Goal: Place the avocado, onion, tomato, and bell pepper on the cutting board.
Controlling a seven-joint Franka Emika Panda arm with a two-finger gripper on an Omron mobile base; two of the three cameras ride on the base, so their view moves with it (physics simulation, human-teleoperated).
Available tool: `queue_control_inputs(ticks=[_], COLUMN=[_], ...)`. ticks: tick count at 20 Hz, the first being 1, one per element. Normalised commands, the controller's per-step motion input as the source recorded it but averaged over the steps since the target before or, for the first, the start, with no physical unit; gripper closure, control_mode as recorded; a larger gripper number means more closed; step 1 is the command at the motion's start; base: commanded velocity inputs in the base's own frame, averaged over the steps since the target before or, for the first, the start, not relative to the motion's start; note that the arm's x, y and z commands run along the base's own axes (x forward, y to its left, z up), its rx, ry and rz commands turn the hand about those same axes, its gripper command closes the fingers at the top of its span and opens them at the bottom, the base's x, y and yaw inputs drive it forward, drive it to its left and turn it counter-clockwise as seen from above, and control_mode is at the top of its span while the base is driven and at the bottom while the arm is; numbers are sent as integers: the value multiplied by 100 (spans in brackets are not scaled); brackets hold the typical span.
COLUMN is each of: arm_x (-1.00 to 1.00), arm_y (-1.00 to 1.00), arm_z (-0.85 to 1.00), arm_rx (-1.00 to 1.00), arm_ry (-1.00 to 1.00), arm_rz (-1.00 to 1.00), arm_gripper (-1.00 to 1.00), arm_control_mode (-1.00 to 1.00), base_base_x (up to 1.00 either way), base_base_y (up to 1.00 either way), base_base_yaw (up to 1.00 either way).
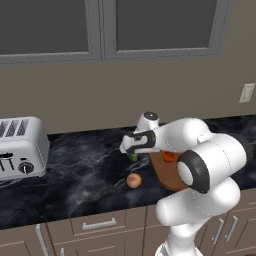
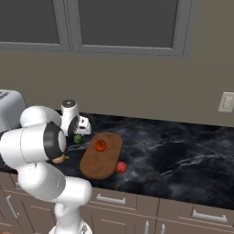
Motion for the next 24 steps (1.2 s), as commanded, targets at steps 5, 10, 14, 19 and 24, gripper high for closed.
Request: queue_control_inputs(ticks=[5,10,14,19,24], arm_x=[16,4,2,6,4], arm_y=[5,6,0,0,0], arm_z=[-17,-17,-11,-6,-7], arm_rx=[0,0,-2,-5,-6], arm_ry=[4,3,0,0,0], arm_rz=[0,0,0,0,0], arm_gripper=[-100,-100,-100,-100,-100], arm_control_mode=[-100,-100,-100,-100,-100], base_base_x=[0,0,0,0,0], base_base_y=[0,0,0,0,0], base_base_yaw=[0,0,0,0,0])
